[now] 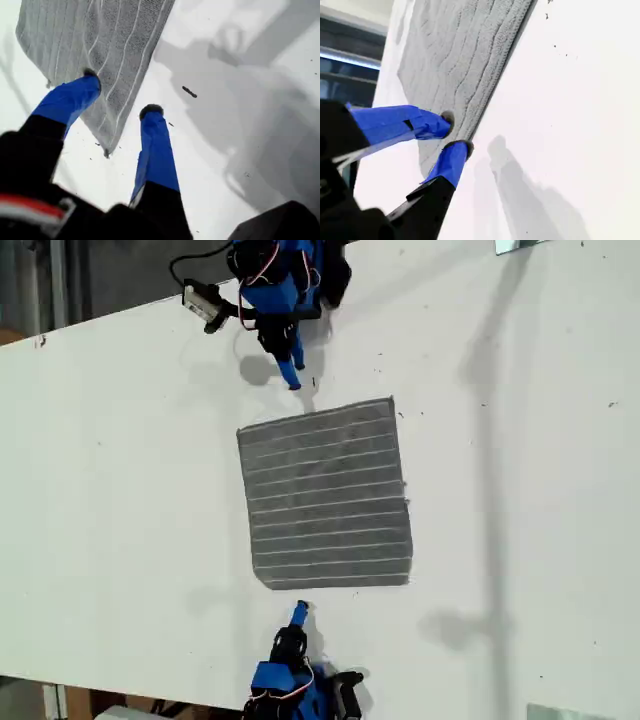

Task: Grasp corners of a square towel and fold twice.

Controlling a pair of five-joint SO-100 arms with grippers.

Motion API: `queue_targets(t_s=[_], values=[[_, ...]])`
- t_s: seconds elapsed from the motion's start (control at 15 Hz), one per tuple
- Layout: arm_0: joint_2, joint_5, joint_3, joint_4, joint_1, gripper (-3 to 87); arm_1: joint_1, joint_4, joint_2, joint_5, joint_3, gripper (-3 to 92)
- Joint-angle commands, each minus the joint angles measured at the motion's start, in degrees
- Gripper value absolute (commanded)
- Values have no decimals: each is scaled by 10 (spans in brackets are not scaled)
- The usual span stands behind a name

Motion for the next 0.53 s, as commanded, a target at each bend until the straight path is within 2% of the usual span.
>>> queue_targets(t_s=[0.0, 0.47], values=[[2, 3, 3, 1, -4, 54, -8, 4, 1, -8, -8, 215], [2, 3, 3, 1, -11, 54, -10, 4, 1, -8, -8, 215]])
